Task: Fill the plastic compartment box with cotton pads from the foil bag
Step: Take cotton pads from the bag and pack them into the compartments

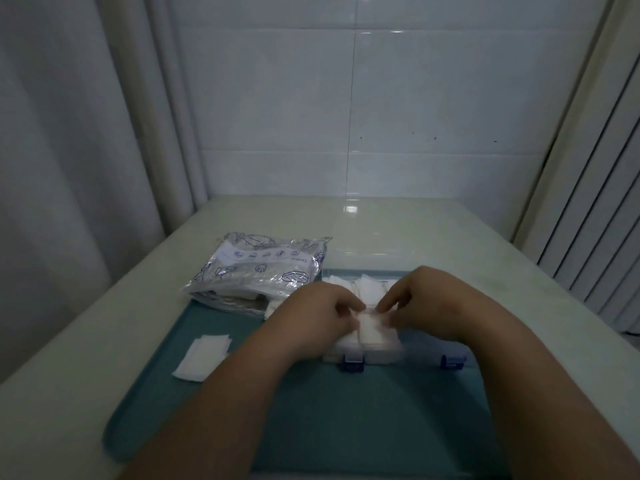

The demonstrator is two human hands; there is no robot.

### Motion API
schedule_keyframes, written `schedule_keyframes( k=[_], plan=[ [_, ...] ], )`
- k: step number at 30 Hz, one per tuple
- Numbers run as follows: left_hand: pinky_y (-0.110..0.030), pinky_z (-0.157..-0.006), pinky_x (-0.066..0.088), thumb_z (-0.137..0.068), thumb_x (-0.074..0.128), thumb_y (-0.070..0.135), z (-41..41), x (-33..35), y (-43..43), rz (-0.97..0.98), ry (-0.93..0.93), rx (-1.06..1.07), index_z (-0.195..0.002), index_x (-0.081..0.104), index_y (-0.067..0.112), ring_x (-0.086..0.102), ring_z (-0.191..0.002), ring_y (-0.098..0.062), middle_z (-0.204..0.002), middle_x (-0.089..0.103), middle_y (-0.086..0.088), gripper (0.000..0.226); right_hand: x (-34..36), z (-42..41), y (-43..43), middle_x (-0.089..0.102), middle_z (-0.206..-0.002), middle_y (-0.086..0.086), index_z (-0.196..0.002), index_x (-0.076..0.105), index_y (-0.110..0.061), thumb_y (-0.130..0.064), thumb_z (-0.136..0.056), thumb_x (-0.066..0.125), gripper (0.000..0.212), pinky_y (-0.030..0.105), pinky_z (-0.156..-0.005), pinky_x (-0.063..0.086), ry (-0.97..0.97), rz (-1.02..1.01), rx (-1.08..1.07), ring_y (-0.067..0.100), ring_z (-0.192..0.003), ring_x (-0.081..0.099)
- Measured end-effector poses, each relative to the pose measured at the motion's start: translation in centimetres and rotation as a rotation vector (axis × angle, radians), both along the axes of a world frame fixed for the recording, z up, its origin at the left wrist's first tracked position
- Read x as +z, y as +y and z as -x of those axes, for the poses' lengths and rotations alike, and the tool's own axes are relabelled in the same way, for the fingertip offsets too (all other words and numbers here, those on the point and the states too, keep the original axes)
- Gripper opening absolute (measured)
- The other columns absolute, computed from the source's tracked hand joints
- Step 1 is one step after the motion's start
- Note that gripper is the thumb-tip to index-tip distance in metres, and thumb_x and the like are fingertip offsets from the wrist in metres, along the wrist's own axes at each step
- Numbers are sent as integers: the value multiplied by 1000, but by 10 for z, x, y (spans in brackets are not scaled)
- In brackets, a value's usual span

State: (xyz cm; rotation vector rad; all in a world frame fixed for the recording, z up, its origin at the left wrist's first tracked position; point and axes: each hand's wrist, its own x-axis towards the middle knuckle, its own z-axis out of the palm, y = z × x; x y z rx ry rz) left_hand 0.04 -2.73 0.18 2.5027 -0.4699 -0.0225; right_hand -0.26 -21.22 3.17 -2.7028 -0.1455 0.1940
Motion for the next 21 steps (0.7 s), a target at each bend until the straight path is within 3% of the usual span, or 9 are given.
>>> schedule_keyframes(
  k=[5,8,11,13,17,21],
  plan=[
    [-23,-81,49,-87,70,25,5,19,45,181,-30,105,-99,72,35,61,-87,2,-92,67,20,16,4,1,14,68,-94,-9,-93,73,-30,-30,-86,68,9,27,-81,52,-132,-92,6,7,-82,61],
    [-20,-73,46,-83,74,24,6,22,79,184,-29,169,-86,73,34,63,-81,0,-82,70,17,10,7,3,30,67,-91,-10,-89,71,-28,-28,-87,67,4,20,-70,46,-182,-107,66,4,-80,59],
    [-16,-63,44,-80,76,22,3,21,110,119,50,208,-81,76,30,65,-74,-1,-77,72,14,8,11,3,54,64,-86,-12,-93,72,-25,-28,-88,66,8,20,-72,49,-224,-91,148,4,-79,59],
    [-12,-65,46,-81,75,18,1,18,126,22,106,195,-85,76,29,65,-77,1,-82,72,16,12,11,3,76,62,-86,-14,-96,73,-26,-24,-89,65,11,19,-73,46,-203,-89,231,5,-80,59],
    [-23,-92,50,-79,70,9,1,9,149,-120,256,114,-97,73,34,64,-97,2,-103,70,21,31,1,9,121,68,-106,-4,-111,70,-25,-16,-88,62,26,22,-84,47,-112,-26,433,14,-96,62],
    [-23,-86,47,-76,72,12,1,1,157,-281,291,20,-108,65,37,59,-97,1,-109,63,22,41,-16,14,145,63,-120,0,-133,55,-30,-23,-80,71,55,29,-86,47,-60,91,587,21,-108,58]
  ],
)
